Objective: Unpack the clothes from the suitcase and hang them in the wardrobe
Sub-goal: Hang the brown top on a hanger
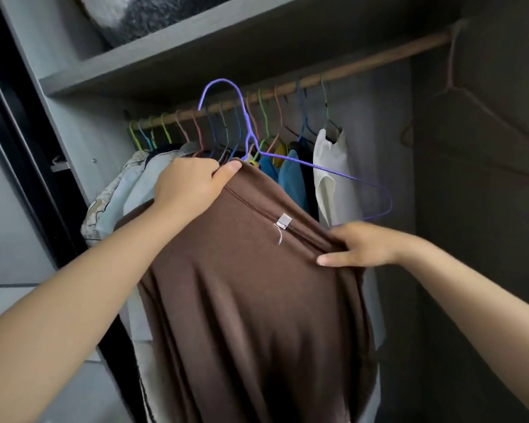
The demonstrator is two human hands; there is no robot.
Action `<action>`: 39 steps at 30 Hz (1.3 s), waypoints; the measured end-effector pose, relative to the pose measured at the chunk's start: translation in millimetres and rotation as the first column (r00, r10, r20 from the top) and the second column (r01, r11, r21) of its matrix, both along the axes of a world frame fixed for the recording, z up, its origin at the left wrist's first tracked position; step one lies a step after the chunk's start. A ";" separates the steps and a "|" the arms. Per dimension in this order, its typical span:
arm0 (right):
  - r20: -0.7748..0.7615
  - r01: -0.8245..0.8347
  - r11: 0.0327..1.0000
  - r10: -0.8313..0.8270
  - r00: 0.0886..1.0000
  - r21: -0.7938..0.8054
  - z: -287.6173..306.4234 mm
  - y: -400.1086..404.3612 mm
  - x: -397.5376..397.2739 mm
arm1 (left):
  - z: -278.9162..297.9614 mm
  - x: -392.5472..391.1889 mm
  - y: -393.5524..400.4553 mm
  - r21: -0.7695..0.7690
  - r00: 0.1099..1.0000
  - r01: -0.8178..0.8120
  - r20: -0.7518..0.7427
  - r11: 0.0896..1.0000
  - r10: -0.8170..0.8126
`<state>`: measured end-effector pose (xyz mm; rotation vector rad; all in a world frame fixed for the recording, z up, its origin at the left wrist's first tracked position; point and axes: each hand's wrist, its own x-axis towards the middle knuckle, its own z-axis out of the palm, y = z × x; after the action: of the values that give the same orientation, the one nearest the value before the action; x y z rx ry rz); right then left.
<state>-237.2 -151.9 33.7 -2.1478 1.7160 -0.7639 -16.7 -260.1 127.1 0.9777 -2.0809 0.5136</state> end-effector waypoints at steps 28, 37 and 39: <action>-0.201 -0.313 0.949 0.302 0.932 -0.026 62.6 58.0 -25.1 | -28.5 -10.8 -18.7 -0.038 0.875 0.435 0.253 0.899 -0.413; -0.053 0.259 0.857 -0.314 0.948 -0.447 55.5 51.4 -14.5 | -33.7 -31.3 -3.8 -0.074 0.868 0.496 0.016 0.865 -0.497; -0.035 0.354 0.890 -0.380 0.924 -0.288 46.0 53.6 -11.3 | -34.1 -32.2 0.1 -0.036 0.850 0.524 -0.042 0.851 -0.525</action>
<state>-248.5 -98.3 79.8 -2.0749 2.2213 -1.0770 -48.8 -260.0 93.0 0.3638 -2.1711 0.2204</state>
